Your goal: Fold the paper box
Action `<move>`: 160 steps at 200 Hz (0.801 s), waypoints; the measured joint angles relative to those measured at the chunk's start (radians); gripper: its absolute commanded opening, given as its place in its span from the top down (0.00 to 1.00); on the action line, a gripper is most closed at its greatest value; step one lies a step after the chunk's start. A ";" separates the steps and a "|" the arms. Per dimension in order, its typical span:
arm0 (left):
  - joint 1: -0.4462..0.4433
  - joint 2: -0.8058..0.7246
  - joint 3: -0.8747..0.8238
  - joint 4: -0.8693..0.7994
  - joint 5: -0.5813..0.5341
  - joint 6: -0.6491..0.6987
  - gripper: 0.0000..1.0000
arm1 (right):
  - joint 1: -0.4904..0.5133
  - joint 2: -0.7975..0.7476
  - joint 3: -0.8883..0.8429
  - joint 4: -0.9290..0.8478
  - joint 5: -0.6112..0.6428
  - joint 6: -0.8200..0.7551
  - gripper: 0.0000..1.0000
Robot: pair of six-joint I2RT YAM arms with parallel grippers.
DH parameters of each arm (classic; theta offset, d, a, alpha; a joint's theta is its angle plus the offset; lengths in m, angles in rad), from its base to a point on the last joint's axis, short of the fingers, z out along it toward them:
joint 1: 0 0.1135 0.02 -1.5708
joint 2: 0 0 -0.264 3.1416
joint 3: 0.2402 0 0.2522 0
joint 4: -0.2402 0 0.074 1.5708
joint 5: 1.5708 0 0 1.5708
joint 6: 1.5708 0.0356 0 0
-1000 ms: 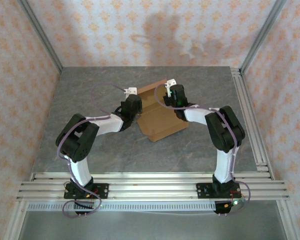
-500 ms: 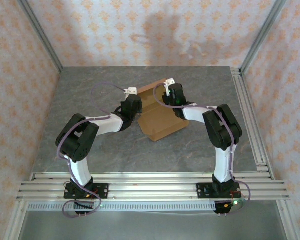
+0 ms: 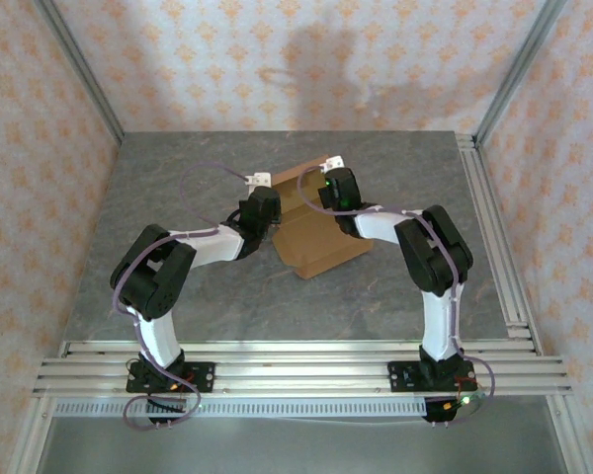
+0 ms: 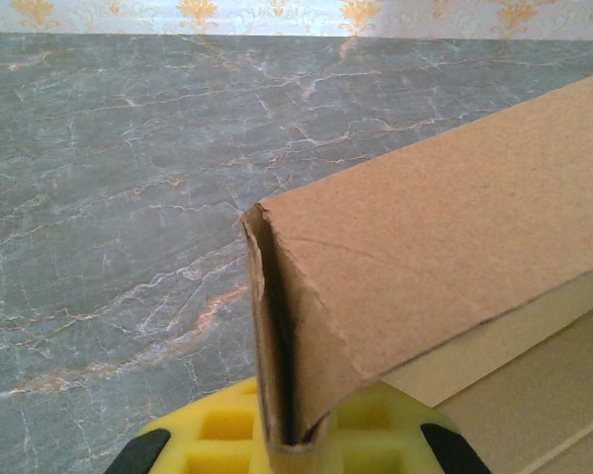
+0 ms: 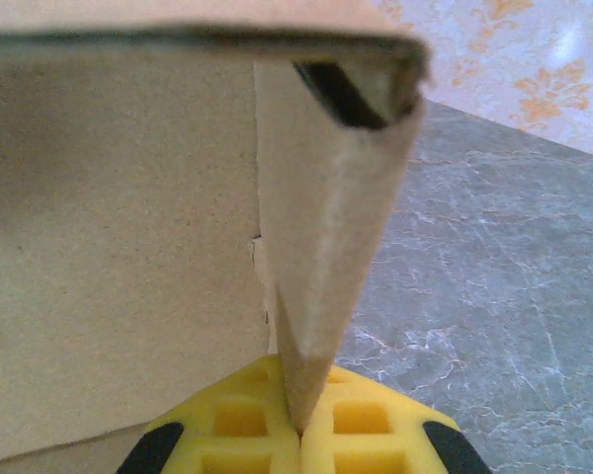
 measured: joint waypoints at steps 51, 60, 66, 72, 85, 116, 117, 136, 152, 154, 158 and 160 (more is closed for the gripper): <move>0.000 0.000 0.000 0.004 0.015 0.000 1.00 | 0.026 0.025 0.040 -0.042 0.125 0.094 1.00; 0.000 0.001 0.000 0.006 0.019 0.000 1.00 | 0.028 0.027 0.049 -0.057 0.144 0.112 1.00; -0.001 0.002 0.000 0.009 0.021 0.000 1.00 | 0.030 0.029 0.056 -0.067 0.154 0.121 1.00; -0.001 0.004 0.000 0.012 0.023 0.000 1.00 | 0.031 0.030 0.061 -0.076 0.166 0.131 1.00; -0.002 0.006 0.001 0.018 0.028 0.000 1.00 | 0.034 0.031 0.068 -0.094 0.193 0.154 1.00; -0.003 0.009 0.001 0.026 0.036 0.000 1.00 | 0.036 0.030 0.065 -0.093 0.200 0.167 0.93; -0.003 0.009 0.001 0.026 0.036 0.000 1.00 | 0.036 0.029 0.064 -0.092 0.199 0.167 0.92; -0.003 0.009 0.001 0.026 0.037 0.000 1.00 | 0.032 0.012 0.019 -0.045 0.175 0.145 0.73; -0.003 0.009 0.001 0.025 0.037 0.000 1.00 | 0.018 -0.019 -0.037 -0.024 0.133 0.120 0.50; -0.003 0.009 0.001 0.025 0.037 0.000 1.00 | 0.015 -0.025 -0.047 -0.018 0.128 0.114 0.48; -0.003 0.009 0.001 0.025 0.037 0.000 1.00 | 0.011 -0.037 -0.068 -0.013 0.106 0.102 0.44; -0.004 0.009 0.001 0.025 0.037 0.000 1.00 | 0.009 -0.045 -0.078 -0.008 0.102 0.098 0.42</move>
